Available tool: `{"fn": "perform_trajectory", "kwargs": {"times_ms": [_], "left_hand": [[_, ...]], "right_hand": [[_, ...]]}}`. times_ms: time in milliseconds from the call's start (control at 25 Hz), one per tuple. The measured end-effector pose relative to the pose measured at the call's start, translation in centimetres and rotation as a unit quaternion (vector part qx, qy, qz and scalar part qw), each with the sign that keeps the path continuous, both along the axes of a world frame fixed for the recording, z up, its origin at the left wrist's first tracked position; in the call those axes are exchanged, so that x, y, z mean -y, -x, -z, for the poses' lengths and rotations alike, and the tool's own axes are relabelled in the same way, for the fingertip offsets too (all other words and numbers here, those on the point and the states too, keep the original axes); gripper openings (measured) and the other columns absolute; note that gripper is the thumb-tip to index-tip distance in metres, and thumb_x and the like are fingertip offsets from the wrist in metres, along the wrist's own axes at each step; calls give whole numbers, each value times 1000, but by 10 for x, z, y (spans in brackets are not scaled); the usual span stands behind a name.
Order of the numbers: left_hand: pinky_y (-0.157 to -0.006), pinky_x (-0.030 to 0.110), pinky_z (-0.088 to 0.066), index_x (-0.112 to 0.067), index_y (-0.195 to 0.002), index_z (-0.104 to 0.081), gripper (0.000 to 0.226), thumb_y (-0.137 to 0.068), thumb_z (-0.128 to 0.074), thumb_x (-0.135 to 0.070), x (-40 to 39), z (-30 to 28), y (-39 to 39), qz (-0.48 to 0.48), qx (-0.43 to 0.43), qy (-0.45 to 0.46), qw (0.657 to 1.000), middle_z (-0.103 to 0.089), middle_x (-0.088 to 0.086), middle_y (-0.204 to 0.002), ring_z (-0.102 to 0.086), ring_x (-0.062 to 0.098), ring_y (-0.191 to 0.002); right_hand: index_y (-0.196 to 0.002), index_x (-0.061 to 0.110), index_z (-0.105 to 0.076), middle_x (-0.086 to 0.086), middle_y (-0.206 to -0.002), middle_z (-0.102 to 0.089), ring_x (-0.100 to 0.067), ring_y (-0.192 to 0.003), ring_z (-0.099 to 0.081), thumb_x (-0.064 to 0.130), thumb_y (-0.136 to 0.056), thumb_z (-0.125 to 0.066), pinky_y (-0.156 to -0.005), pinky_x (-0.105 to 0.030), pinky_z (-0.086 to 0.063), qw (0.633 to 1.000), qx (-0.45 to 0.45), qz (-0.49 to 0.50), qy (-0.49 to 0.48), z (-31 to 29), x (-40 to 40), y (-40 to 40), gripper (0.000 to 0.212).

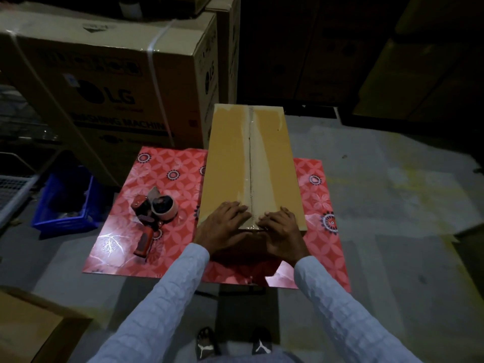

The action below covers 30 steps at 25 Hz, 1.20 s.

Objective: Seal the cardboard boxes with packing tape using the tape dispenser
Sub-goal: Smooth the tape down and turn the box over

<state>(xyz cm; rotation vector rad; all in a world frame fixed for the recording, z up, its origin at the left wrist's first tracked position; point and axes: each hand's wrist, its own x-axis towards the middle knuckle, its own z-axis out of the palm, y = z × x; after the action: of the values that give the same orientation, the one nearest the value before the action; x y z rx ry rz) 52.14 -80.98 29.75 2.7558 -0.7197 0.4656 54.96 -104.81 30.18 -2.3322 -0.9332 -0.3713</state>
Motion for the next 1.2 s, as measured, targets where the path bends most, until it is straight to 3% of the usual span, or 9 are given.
{"fn": "perform_trajectory", "kwargs": {"times_ms": [200, 320, 440, 600, 720, 880, 1000, 1120, 1200], "left_hand": [[-108, 48, -46, -15, -123, -71, 53, -86, -75, -51, 1, -3, 3, -20, -12, 35, 999, -65, 10, -134, -58, 33, -128], [-107, 49, -47, -16, -122, -70, 46, -85, -73, -44, 3, -1, 7, -31, 0, 6, 999, -65, 9, -135, -58, 32, -129], [-113, 50, -41, -18, -131, -65, 46, -92, -61, -43, 9, 4, 15, -50, 0, -39, 998, -59, 9, -145, -51, 31, -138], [-116, 52, -38, -20, -134, -63, 52, -89, -63, -47, 15, 1, 23, -85, -24, -21, 996, -55, 5, -150, -46, 27, -143], [-115, 53, -38, -21, -132, -63, 58, -77, -72, -34, 20, -2, 29, -102, -33, -27, 994, -56, 4, -149, -48, 27, -141], [-114, 53, -35, -23, -122, -71, 57, -66, -62, -20, 48, 1, 36, -190, -49, 96, 976, -61, -2, -144, -51, 24, -139], [-110, 47, -35, -25, -119, -72, 56, -63, -67, -20, 44, 3, 32, -188, -42, 137, 972, -60, -7, -145, -49, 20, -140], [-103, 45, -36, -27, -117, -71, 59, -59, -73, -16, 40, 8, 32, -181, -45, 138, 973, -61, -9, -144, -50, 18, -139], [-99, 42, -34, -27, -115, -72, 59, -57, -72, -15, 40, 7, 33, -178, -36, 149, 972, -63, -9, -141, -53, 17, -134]], "right_hand": [[-98, 19, -76, 2, -102, -72, -19, -102, -65, 35, -76, -79, -108, -51, -39, 1000, -20, 5, 5, -7, 3, -2, 27], [-96, 16, -72, -2, -100, -71, -28, -98, -65, 21, -74, -72, -104, -57, -43, 999, 1, 23, 27, -1, -4, 3, 23], [-99, 12, -69, -7, -101, -68, -30, -100, -62, 21, -77, -61, -110, -55, -37, 997, 31, 37, 53, 6, -11, 12, 25], [-104, 13, -65, -8, -108, -66, -30, -105, -61, 25, -75, -67, -114, -56, -35, 996, 26, 41, 70, 4, -9, 17, 32], [-106, 13, -66, -9, -109, -67, -31, -110, -61, 9, -70, -71, -115, -54, -33, 995, 45, 53, 74, 7, -11, 20, 36], [-100, 12, -69, -11, -107, -71, -29, -108, -59, 6, -56, -75, -114, -49, -34, 994, 31, 100, 22, 11, -20, 25, 46], [-99, 14, -69, -7, -106, -71, -27, -107, -61, 10, -58, -82, -113, -49, -36, 994, -2, 108, 12, 4, -22, 27, 43], [-94, 19, -66, -1, -98, -68, -25, -95, -61, 21, -67, -75, -104, -47, -45, 994, -22, 92, 48, -7, -20, 29, 28], [-85, 22, -63, 4, -86, -62, -22, -81, -56, 32, -70, -62, -82, -39, -50, 995, -26, 63, 67, -19, -21, 23, 18]]}}
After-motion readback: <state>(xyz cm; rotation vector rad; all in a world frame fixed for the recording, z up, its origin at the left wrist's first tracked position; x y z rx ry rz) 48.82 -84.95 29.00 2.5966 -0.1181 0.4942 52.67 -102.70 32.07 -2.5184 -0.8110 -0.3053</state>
